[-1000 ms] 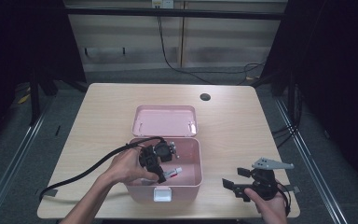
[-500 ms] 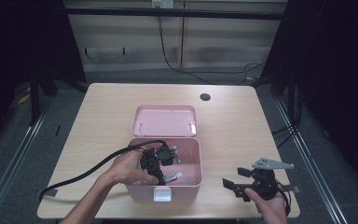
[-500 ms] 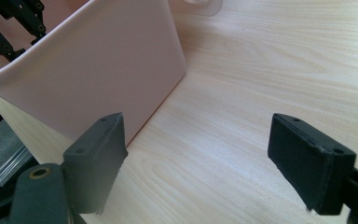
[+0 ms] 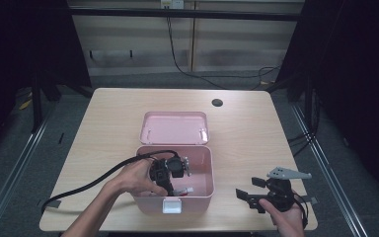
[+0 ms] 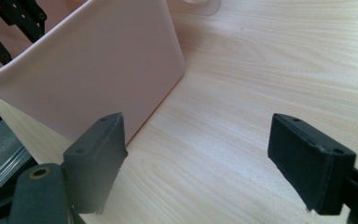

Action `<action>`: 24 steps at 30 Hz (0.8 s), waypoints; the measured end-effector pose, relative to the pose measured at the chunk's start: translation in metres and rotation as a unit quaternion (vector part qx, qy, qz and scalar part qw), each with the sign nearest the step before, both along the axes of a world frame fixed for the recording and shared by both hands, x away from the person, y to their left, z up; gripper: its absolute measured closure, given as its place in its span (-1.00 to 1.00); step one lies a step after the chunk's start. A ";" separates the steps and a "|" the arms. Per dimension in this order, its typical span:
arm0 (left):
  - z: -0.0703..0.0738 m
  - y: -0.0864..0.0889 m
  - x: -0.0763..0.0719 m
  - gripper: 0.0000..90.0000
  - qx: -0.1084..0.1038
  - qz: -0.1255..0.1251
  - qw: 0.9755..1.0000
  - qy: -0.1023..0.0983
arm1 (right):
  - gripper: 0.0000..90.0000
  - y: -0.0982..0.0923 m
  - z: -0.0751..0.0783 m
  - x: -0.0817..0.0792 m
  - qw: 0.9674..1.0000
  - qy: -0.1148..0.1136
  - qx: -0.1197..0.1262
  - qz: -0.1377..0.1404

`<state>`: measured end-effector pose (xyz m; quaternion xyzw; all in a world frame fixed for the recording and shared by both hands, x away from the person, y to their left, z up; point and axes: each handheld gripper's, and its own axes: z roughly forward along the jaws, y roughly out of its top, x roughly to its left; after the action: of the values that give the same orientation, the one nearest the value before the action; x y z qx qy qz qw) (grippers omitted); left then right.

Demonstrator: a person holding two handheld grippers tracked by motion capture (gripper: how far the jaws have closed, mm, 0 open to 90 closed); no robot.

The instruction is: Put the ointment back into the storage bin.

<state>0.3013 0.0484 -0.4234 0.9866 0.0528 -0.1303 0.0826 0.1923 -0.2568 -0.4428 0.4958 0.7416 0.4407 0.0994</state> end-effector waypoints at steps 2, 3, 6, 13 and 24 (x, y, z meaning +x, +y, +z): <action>-0.002 0.000 -0.001 0.57 0.005 -0.003 1.000 -0.006 | -0.59 0.000 0.000 0.000 1.000 0.002 0.000 0.000; -0.002 0.000 -0.001 0.57 0.005 -0.002 1.000 -0.007 | -0.59 0.000 0.000 0.000 1.000 0.004 0.000 -0.001; -0.002 -0.001 0.000 0.57 0.008 -0.002 1.000 -0.007 | -0.59 0.000 0.000 0.000 1.000 0.001 -0.002 0.000; -0.003 -0.001 0.001 0.56 0.009 0.001 1.000 0.001 | -0.59 0.000 0.000 0.000 1.000 0.003 -0.001 0.000; -0.003 -0.002 0.001 0.57 0.014 -0.003 1.000 0.003 | -0.59 0.000 0.000 0.000 1.000 0.003 -0.001 -0.001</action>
<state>0.3025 0.0466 -0.4269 0.9874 0.0519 -0.1330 0.0682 0.1923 -0.2566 -0.4428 0.4978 0.7419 0.4383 0.0982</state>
